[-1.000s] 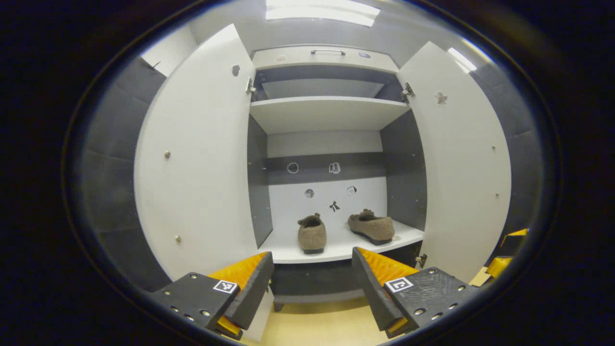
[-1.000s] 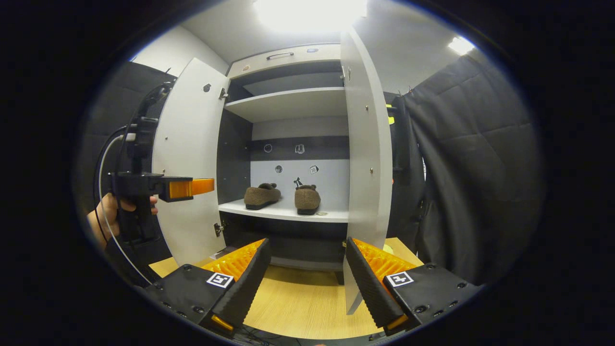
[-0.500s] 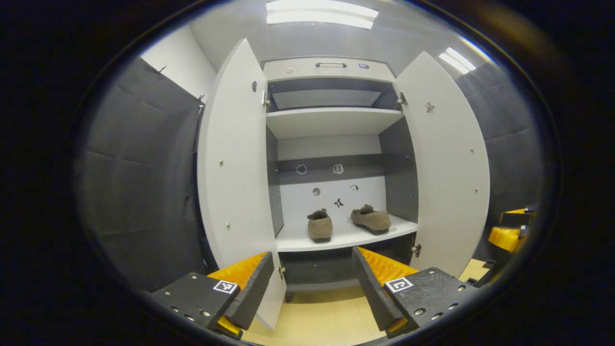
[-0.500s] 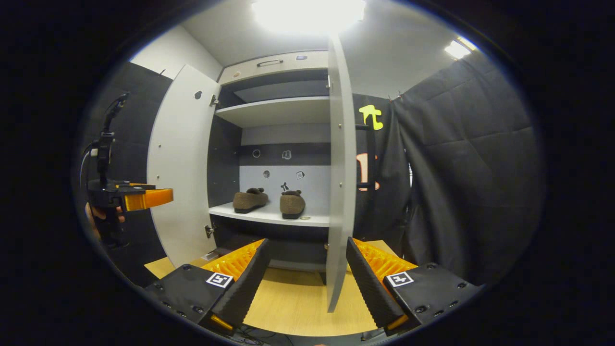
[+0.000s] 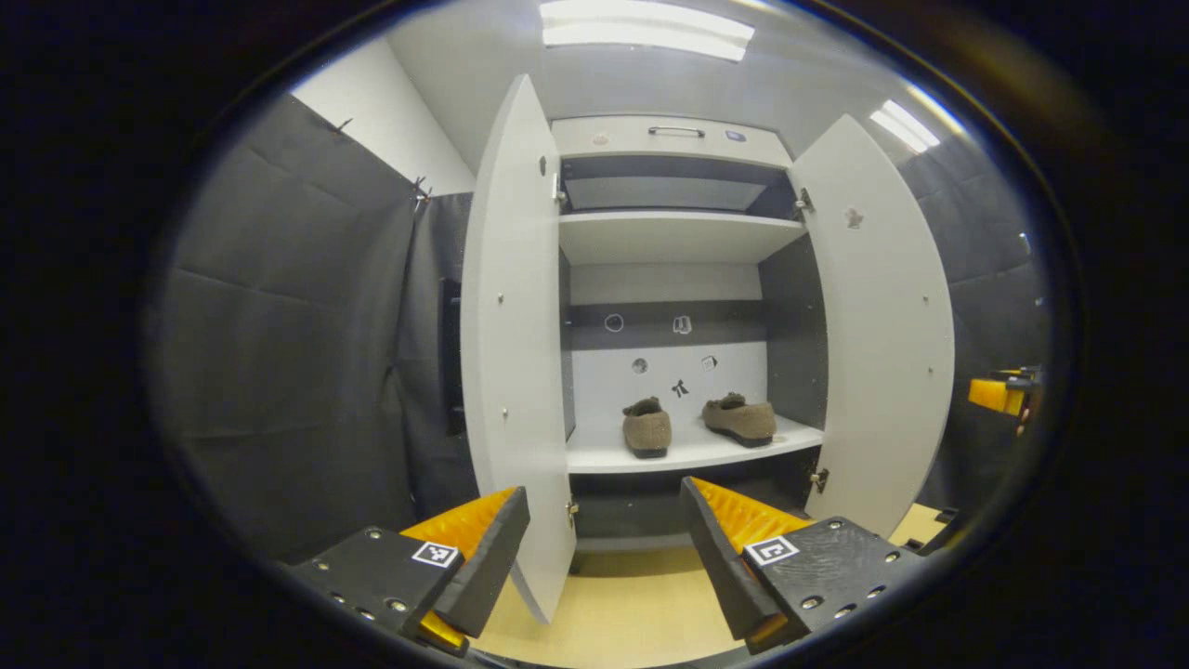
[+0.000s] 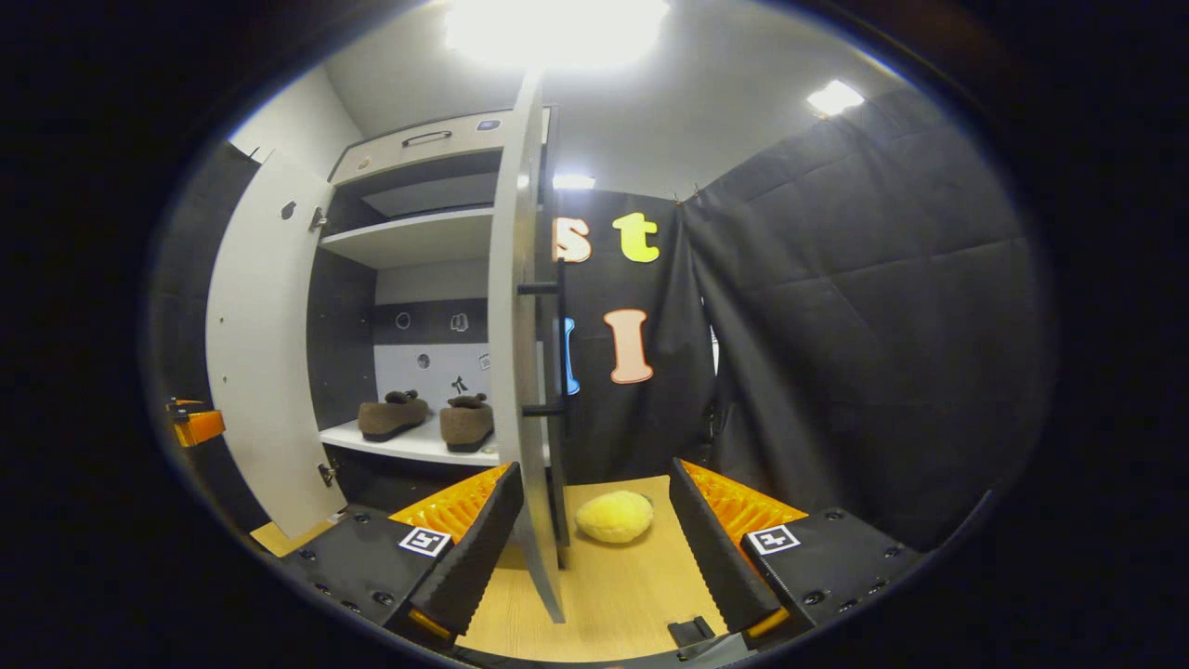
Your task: Grab one shoe with the right hand and put it into the shoe cabinet, grab the other shoe with the left hand and put it into the shoe cabinet; then close the right door with the right hand and the left door with the left hand.
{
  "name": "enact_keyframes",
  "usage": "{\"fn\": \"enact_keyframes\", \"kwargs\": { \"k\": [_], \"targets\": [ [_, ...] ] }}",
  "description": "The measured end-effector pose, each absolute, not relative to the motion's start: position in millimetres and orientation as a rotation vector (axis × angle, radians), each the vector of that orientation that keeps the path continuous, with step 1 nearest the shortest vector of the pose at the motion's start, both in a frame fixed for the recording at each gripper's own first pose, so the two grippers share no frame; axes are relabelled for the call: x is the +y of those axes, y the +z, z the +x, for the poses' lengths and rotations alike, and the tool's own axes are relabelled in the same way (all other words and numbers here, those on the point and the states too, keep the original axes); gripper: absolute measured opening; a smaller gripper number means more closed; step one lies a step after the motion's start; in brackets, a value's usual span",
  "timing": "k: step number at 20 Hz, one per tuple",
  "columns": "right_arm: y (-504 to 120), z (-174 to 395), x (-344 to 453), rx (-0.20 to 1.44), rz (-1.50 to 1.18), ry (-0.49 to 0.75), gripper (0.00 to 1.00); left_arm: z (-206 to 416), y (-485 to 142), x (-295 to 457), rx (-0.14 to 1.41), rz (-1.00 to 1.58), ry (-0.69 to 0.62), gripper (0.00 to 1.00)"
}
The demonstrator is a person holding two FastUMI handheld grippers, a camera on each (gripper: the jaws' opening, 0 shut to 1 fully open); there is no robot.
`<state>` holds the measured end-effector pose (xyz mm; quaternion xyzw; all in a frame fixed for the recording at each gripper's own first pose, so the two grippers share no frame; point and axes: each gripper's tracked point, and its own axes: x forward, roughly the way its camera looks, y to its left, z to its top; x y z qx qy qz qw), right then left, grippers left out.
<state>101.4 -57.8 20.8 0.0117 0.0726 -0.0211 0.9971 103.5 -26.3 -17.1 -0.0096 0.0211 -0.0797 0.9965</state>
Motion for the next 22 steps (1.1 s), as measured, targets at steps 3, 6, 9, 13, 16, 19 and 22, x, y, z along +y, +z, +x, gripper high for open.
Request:
{"fn": "enact_keyframes", "kwargs": {
  "k": [3,6,9,13,16,19,22],
  "targets": [
    [40,120,-81,0.103,0.015,-0.137,0.99,100,-19,-9,0.044,-0.010,-0.132,0.94],
    [51,141,-92,0.080,0.016,-0.205,0.98,99,-22,10,0.046,-0.015,-0.105,0.95],
    [49,159,-89,0.079,-0.010,-0.233,0.92,98,-22,32,0.047,-0.014,-0.072,0.95],
    [49,166,-82,0.074,-0.081,-0.259,0.97,102,-24,60,0.052,-0.025,-0.025,0.96],
    [52,162,-71,0.073,-0.121,-0.241,0.96,102,-32,76,0.064,-0.035,-0.003,1.00],
    [52,160,-59,0.071,-0.095,-0.222,0.96,106,-33,83,0.060,-0.048,0.011,0.95],
    [51,158,-40,0.071,-0.092,-0.176,0.92,111,-36,85,0.060,-0.064,0.020,0.95]
  ]
}}
